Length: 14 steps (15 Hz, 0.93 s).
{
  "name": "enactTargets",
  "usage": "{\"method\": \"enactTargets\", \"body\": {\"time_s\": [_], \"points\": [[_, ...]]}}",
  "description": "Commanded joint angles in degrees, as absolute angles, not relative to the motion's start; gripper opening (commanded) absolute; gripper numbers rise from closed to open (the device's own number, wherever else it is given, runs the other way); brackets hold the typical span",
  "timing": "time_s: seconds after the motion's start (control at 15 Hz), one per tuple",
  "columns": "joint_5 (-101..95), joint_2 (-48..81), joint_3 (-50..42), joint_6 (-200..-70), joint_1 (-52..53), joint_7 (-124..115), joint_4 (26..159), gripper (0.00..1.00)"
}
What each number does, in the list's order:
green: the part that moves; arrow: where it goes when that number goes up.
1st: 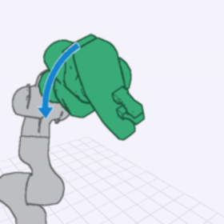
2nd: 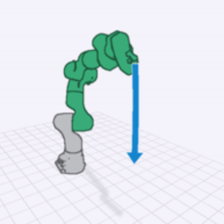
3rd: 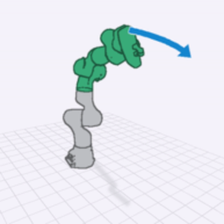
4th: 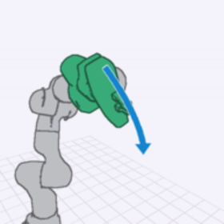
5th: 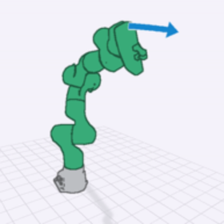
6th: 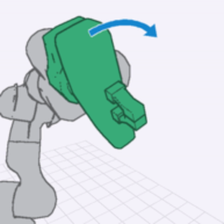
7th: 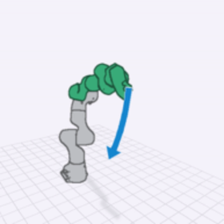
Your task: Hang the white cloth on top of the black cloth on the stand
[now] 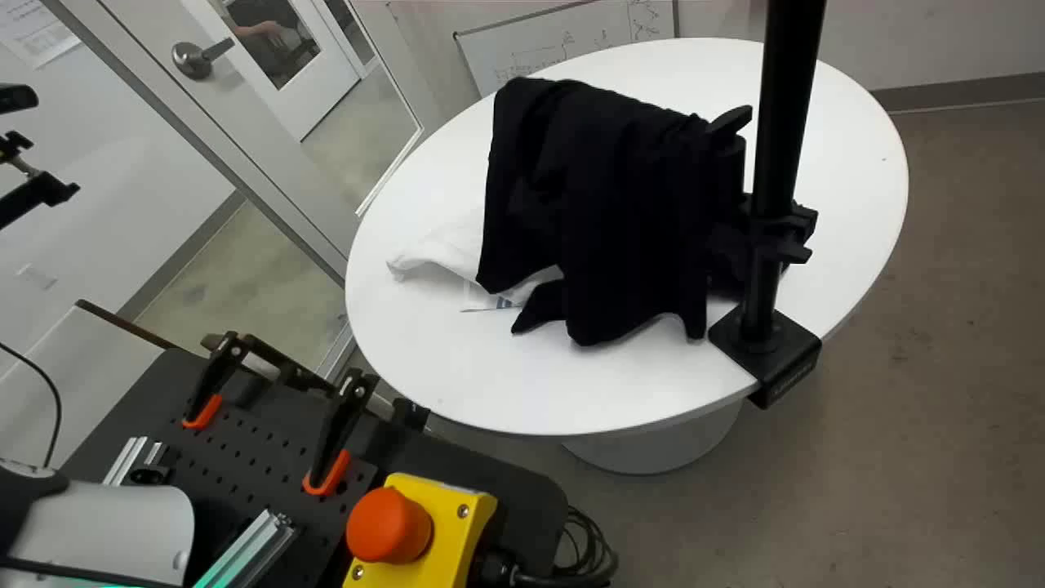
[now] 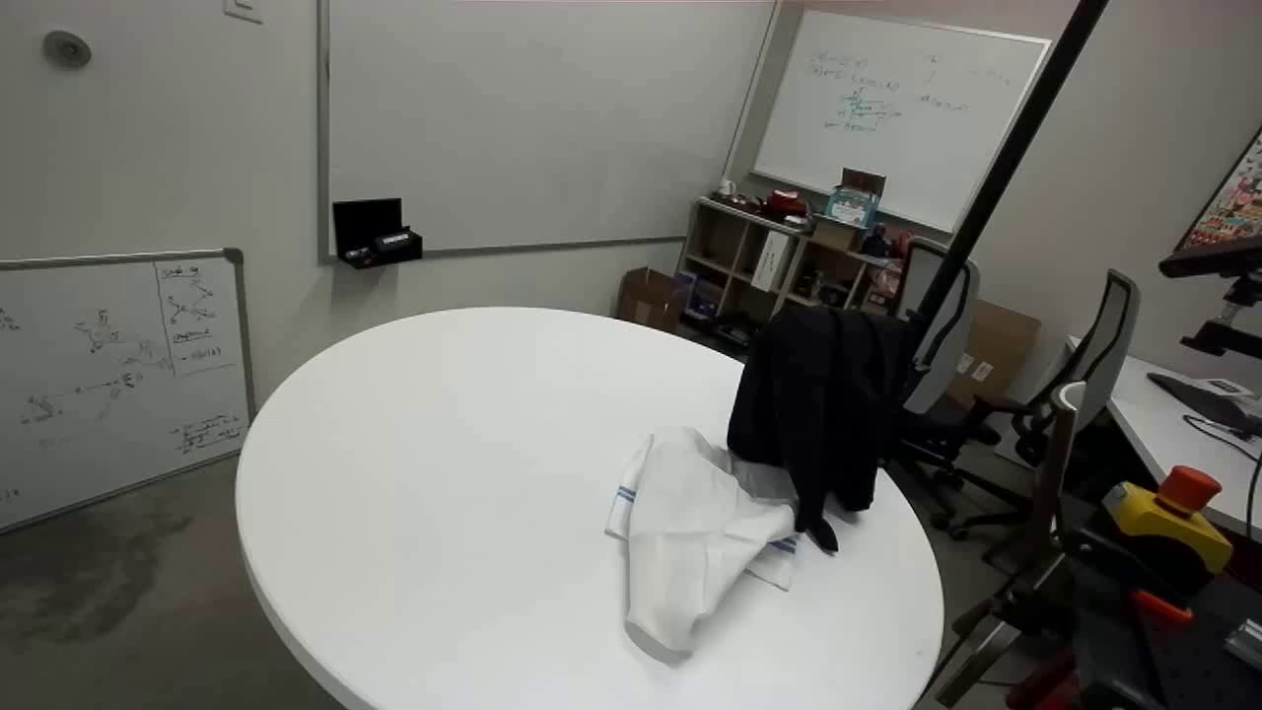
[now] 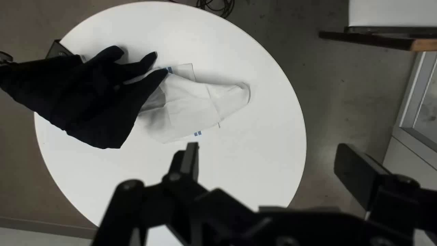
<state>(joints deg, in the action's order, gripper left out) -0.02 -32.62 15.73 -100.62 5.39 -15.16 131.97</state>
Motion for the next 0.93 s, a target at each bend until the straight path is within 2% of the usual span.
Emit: {"method": "enactTargets", "body": {"time_s": [0.0, 0.4, 0.87], "points": [[-0.4, -32.4, 15.1, -100.4, 6.3, -15.6, 131.8, 1.0], [-2.3, -24.7, 16.2, -102.4, 5.1, -19.0, 132.5, 1.0], [-5.5, -12.3, 15.6, -111.9, 5.1, -25.5, 133.8, 1.0]]}}
